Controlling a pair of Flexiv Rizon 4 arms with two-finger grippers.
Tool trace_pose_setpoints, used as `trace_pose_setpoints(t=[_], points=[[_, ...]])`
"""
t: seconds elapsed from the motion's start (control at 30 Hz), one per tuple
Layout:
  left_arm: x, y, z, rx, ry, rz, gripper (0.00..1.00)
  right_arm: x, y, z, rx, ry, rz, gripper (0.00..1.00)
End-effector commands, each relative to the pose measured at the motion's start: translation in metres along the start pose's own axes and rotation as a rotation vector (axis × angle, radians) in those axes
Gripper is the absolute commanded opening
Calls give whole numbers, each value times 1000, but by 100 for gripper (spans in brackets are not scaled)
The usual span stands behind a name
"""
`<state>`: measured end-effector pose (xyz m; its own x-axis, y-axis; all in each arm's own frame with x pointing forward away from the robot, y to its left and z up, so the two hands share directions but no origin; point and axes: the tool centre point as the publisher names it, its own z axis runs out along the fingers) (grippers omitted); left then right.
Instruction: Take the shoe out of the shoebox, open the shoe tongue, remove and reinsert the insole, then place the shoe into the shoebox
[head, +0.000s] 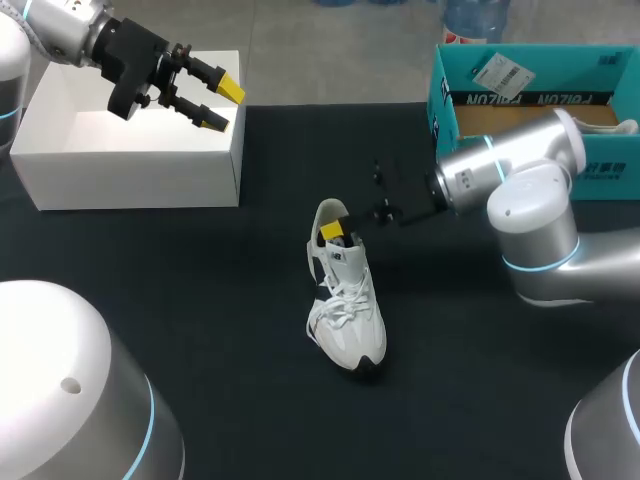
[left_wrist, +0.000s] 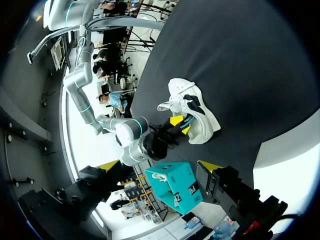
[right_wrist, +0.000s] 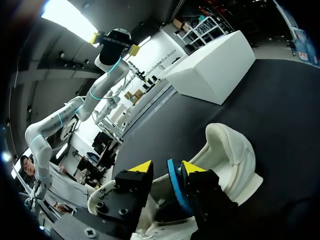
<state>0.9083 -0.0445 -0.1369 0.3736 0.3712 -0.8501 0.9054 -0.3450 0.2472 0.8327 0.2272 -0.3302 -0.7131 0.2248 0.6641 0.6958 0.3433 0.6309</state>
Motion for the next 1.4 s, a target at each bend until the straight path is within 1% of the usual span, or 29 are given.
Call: trace_pose_setpoints(t=[0.03, 0.27, 0.57, 0.73, 0.93, 1.13, 1.17, 1.4], points=[[0, -1, -1, 0, 3, 1, 100, 4, 4, -1, 14, -16, -6, 100], [0, -1, -1, 0, 3, 1, 100, 6, 9, -3, 28, -29, -20, 100], [0, -1, -1, 0, 3, 1, 100, 13, 13, -3, 71, -59, -23, 100], [0, -1, -1, 0, 3, 1, 100, 18, 16, -7, 114, -98, -25, 100], [0, -1, -1, 0, 3, 1, 100, 19, 22, -14, 104, -142, -55, 100], [0, -1, -1, 0, 3, 1, 100, 21, 32, -18, 115, -180, -82, 100], [0, -1, -1, 0, 3, 1, 100, 21, 33, -18, 138, -191, -76, 100], [0, -1, -1, 0, 3, 1, 100, 26, 41, -26, 175, -247, -72, 100]])
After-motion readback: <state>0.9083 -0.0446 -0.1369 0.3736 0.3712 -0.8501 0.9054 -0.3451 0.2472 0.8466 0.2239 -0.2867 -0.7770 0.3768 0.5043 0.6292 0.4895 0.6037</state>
